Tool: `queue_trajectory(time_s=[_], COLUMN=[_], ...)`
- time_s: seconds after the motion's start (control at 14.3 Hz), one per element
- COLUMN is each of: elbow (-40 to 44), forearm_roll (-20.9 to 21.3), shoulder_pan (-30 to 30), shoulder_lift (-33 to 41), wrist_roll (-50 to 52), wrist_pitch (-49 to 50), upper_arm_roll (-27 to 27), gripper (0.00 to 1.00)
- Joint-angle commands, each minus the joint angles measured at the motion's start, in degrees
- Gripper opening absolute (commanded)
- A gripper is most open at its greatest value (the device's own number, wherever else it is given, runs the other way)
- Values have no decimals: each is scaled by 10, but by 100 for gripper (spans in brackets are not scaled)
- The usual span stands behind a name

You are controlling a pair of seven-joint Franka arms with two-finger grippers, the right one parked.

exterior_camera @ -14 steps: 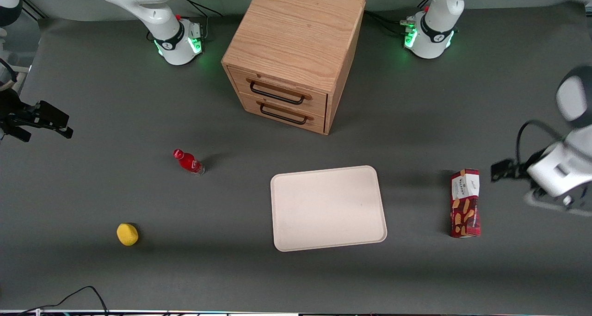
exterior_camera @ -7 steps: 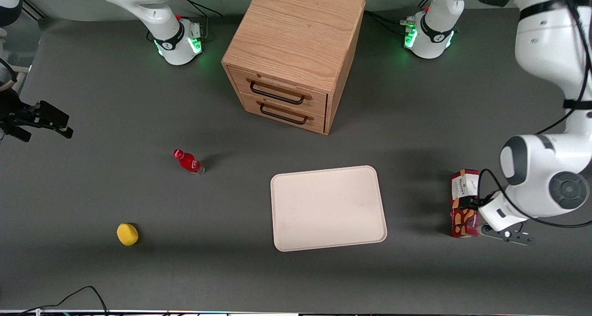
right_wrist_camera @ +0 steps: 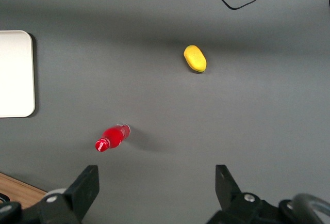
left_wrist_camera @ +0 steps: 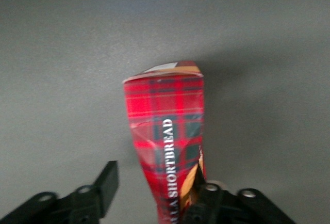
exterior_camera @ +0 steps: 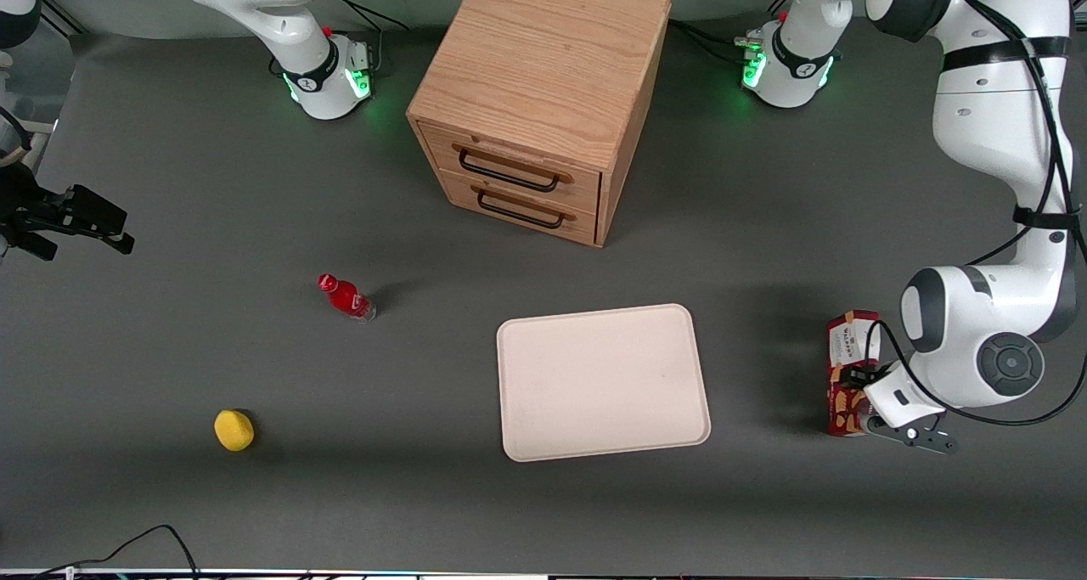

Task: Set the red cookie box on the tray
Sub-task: 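Close the left gripper on the shortbread box's end and lift it, then carry the held box with the left gripper over the white tray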

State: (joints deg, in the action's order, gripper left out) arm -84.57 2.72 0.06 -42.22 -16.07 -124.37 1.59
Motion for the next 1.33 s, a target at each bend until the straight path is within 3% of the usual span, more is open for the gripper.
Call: queue_trajectory(time_s=[0.0, 0.49, 0.84, 1.26], elbow=[1, 11, 92, 132], forearm_roll=[7, 4, 2, 7], shoulder_pan=[5, -3, -66, -112], shoulder_lift=[-1, 41, 105, 109], wrist_roll=[-11, 18, 194, 472], wrist_pitch=[1, 52, 206, 237], upper_arm_roll=[0, -1, -8, -113], gripper=[0, 0, 0, 0])
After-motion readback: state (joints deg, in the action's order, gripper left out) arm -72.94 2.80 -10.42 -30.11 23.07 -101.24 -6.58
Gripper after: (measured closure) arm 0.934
